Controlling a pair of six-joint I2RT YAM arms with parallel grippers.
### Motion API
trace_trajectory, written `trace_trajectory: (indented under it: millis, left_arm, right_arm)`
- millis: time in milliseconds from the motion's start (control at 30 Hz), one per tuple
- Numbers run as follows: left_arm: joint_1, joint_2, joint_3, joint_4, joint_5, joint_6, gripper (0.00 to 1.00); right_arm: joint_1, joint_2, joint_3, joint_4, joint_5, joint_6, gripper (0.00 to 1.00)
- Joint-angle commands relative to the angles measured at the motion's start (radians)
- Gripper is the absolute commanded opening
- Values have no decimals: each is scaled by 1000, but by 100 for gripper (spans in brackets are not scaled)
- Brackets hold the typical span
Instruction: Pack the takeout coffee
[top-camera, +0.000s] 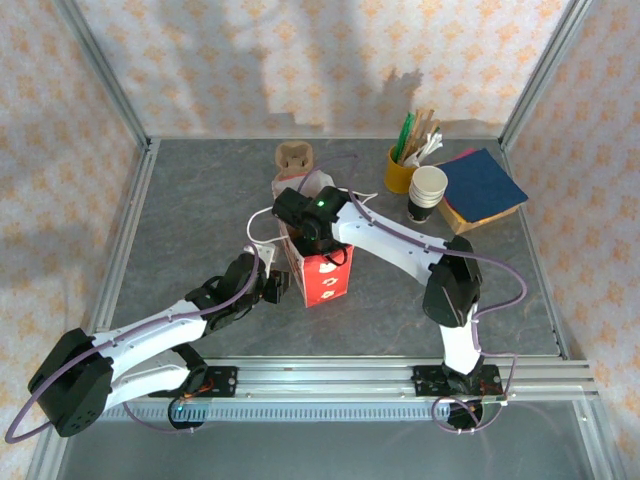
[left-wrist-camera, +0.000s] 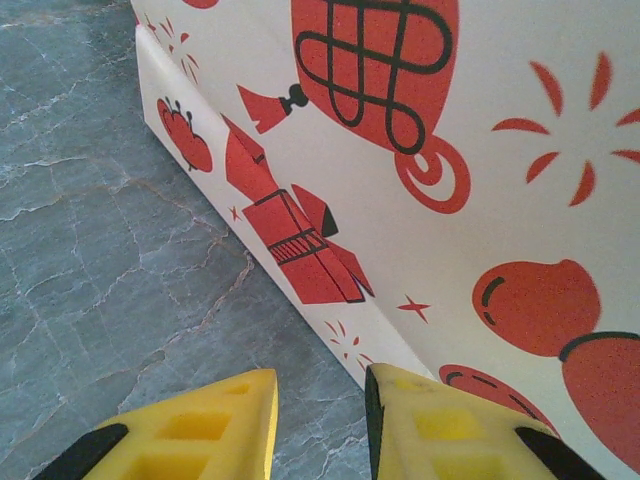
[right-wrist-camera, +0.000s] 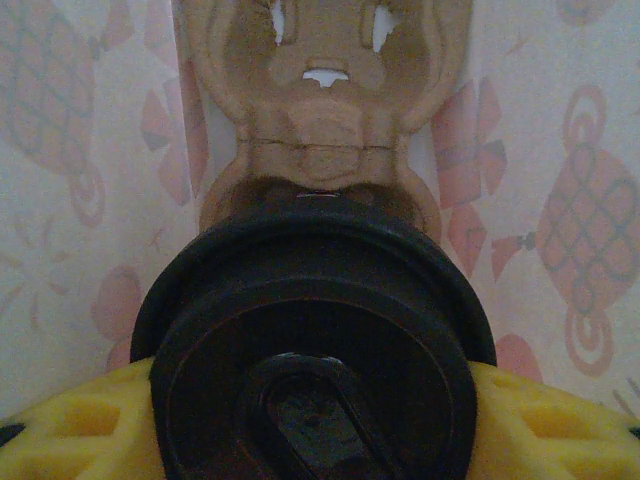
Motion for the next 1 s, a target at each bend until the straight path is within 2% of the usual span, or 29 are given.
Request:
trace_trajectory:
  millis: [0,967]
  left_arm:
    - [-9,-2,6,8,-23,14,32]
    - [-9,-2,3,5,-26,13,32]
  right_arm:
    - [-4,16,37,-28,7,-10,46]
    - [-3,37,36,-33,31,5,46]
